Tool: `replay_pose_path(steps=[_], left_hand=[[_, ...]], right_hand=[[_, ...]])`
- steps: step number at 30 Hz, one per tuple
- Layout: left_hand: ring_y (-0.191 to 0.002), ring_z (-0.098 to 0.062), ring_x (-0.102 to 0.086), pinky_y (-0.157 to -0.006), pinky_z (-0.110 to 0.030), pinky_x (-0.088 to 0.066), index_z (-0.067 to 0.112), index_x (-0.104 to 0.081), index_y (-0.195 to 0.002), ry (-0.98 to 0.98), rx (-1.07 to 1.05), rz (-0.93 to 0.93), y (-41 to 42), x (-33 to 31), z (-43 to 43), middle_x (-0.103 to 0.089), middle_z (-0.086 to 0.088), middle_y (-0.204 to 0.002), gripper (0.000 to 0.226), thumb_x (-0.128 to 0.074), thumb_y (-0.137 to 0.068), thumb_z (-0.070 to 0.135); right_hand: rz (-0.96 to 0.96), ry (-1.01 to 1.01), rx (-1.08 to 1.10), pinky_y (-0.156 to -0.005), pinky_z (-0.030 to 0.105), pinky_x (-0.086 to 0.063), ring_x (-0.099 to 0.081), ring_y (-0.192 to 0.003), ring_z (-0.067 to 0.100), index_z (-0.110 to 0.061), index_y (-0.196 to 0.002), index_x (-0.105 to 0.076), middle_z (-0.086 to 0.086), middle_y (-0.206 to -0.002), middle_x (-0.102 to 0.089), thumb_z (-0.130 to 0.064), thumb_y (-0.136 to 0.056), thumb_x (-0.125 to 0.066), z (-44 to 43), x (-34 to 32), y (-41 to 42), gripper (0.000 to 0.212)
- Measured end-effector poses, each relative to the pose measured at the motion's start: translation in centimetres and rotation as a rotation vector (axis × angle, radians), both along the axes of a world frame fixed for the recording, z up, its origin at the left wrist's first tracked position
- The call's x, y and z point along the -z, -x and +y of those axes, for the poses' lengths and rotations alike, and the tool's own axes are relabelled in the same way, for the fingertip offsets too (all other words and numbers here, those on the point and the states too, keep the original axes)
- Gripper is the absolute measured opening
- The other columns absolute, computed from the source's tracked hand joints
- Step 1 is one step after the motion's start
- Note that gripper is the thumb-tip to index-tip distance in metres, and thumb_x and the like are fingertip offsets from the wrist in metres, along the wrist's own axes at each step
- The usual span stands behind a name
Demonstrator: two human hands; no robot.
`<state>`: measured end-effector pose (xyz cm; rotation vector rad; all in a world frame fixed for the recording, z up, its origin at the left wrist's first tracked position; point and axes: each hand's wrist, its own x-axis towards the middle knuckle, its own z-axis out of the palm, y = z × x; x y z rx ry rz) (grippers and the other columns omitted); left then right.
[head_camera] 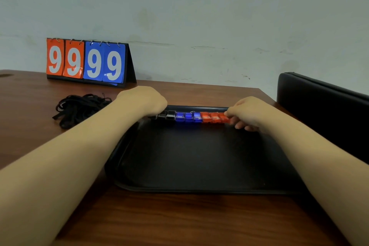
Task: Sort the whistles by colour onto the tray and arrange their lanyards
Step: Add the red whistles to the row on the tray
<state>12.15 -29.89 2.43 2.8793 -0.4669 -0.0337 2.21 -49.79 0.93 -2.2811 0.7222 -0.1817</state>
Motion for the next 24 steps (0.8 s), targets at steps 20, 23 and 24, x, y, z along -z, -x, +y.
replay_pose_path(steps=[20,23,24], left_hand=[[-0.063,-0.015,-0.049,-0.073,-0.032,-0.047,0.014,-0.044,-0.068,-0.17,0.11,0.056,0.1,0.4,-0.7,-0.05,-0.002,-0.071,0.063,-0.058,-0.067,0.075],[-0.066,-0.018,-0.051,-0.077,-0.034,-0.049,0.013,-0.043,-0.066,-0.189,0.106,0.033,0.2,0.4,-0.7,-0.05,-0.003,-0.069,0.066,-0.057,-0.065,0.078],[-0.071,-0.019,-0.053,-0.079,-0.035,-0.049,0.014,-0.043,-0.066,-0.193,0.102,0.035,0.3,0.4,-0.8,-0.05,-0.003,-0.07,0.066,-0.057,-0.064,0.079]], right_hand=[[0.091,0.222,-0.159,-0.077,0.03,-0.042,-0.057,-0.094,0.021,-0.009,-0.111,-0.061,0.006,-0.098,-0.061,-0.05,-0.079,-0.069,0.1,0.2,-0.5,0.053],[0.096,0.241,-0.159,-0.078,0.03,-0.041,-0.055,-0.093,0.02,-0.008,-0.111,-0.06,0.004,-0.093,-0.059,-0.051,-0.077,-0.07,0.3,0.2,-0.4,0.056],[0.092,0.253,-0.153,-0.077,0.029,-0.041,-0.054,-0.093,0.02,-0.008,-0.112,-0.058,0.004,-0.095,-0.059,-0.053,-0.075,-0.071,0.4,0.2,-0.5,0.059]])
